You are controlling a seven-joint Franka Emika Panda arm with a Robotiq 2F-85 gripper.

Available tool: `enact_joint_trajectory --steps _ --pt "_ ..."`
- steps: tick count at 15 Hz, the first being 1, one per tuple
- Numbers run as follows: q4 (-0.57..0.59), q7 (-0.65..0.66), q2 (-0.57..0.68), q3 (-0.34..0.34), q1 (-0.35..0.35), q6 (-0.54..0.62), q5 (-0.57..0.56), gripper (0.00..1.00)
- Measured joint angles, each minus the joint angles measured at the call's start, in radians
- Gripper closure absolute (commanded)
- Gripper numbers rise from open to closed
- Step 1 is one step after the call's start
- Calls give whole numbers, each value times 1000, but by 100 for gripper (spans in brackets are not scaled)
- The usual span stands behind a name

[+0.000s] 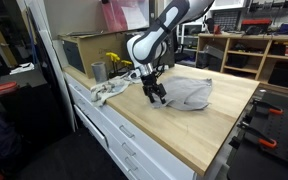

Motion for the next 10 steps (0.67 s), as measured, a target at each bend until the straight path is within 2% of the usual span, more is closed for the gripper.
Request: enact_joint_trajectory --steps 5,10 --pt "7 7 19 -9 8 0 -18 0" --pt "47 -15 52 20 3 0 -12 0"
